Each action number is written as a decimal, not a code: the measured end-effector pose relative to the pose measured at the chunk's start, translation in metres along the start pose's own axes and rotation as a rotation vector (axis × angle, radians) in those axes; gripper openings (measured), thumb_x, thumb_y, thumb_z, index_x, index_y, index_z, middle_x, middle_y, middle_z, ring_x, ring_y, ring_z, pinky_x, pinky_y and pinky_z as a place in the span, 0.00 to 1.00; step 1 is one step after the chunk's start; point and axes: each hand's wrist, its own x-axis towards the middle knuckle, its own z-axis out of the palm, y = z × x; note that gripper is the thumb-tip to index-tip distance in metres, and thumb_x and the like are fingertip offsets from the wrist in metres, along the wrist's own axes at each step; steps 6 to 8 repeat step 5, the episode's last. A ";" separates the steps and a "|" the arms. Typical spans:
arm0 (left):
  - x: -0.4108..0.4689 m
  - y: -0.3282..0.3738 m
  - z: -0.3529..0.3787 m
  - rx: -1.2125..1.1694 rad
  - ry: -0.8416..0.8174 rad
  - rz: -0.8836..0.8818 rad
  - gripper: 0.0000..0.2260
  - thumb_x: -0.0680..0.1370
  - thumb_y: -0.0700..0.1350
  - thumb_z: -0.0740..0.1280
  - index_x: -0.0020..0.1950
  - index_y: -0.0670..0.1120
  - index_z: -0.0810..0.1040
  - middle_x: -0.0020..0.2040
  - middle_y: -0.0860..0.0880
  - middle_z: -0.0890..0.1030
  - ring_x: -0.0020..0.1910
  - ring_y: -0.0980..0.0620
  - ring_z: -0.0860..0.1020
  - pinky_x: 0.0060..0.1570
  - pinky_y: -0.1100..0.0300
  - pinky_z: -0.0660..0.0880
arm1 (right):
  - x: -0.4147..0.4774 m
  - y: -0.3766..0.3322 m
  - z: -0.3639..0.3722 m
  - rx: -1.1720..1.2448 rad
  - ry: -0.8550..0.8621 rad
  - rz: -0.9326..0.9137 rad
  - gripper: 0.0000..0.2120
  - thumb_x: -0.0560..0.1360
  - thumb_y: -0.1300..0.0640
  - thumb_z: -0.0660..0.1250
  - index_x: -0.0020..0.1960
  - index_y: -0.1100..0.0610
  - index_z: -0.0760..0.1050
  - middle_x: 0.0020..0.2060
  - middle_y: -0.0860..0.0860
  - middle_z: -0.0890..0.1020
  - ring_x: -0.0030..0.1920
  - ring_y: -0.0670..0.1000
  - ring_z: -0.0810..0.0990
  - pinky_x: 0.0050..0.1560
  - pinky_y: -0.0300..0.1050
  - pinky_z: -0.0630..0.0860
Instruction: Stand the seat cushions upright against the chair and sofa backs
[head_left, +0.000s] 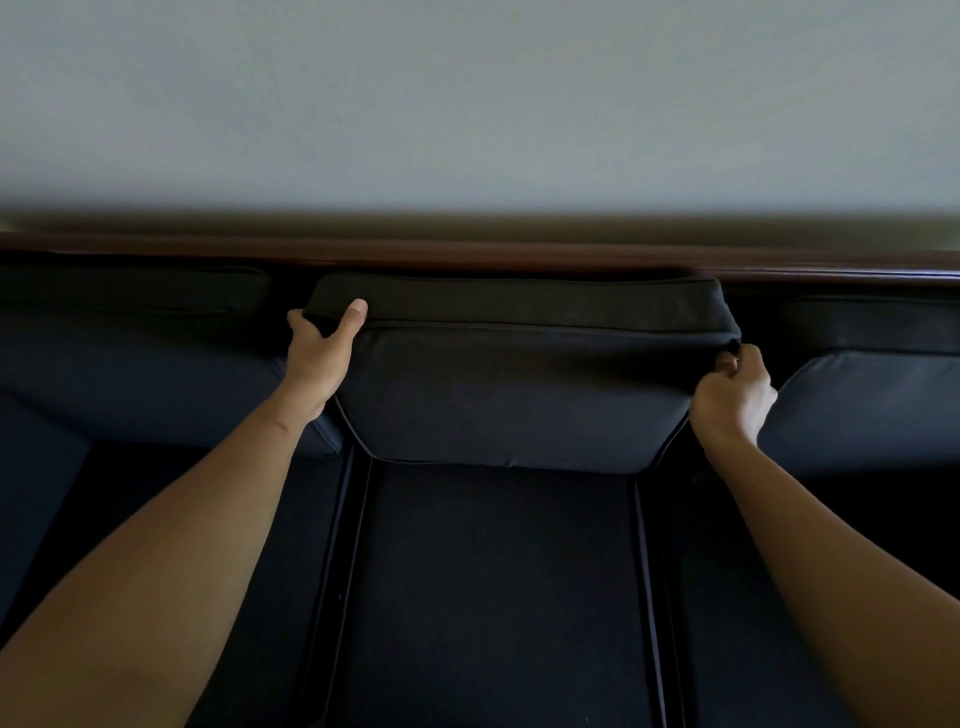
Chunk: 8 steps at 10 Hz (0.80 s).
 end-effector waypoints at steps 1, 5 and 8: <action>-0.009 0.002 -0.002 0.116 -0.015 0.071 0.34 0.83 0.62 0.65 0.80 0.46 0.55 0.70 0.48 0.73 0.66 0.46 0.75 0.59 0.54 0.70 | -0.008 -0.003 0.001 -0.032 -0.048 -0.008 0.12 0.79 0.67 0.52 0.59 0.62 0.70 0.52 0.62 0.77 0.52 0.62 0.73 0.47 0.46 0.62; -0.091 0.024 -0.040 0.858 0.044 0.634 0.26 0.88 0.55 0.53 0.84 0.44 0.62 0.85 0.39 0.55 0.84 0.36 0.51 0.80 0.34 0.52 | -0.069 -0.012 -0.052 -0.376 -0.142 -0.499 0.28 0.85 0.48 0.55 0.83 0.53 0.56 0.83 0.54 0.53 0.83 0.57 0.48 0.81 0.58 0.48; -0.091 0.024 -0.040 0.858 0.044 0.634 0.26 0.88 0.55 0.53 0.84 0.44 0.62 0.85 0.39 0.55 0.84 0.36 0.51 0.80 0.34 0.52 | -0.069 -0.012 -0.052 -0.376 -0.142 -0.499 0.28 0.85 0.48 0.55 0.83 0.53 0.56 0.83 0.54 0.53 0.83 0.57 0.48 0.81 0.58 0.48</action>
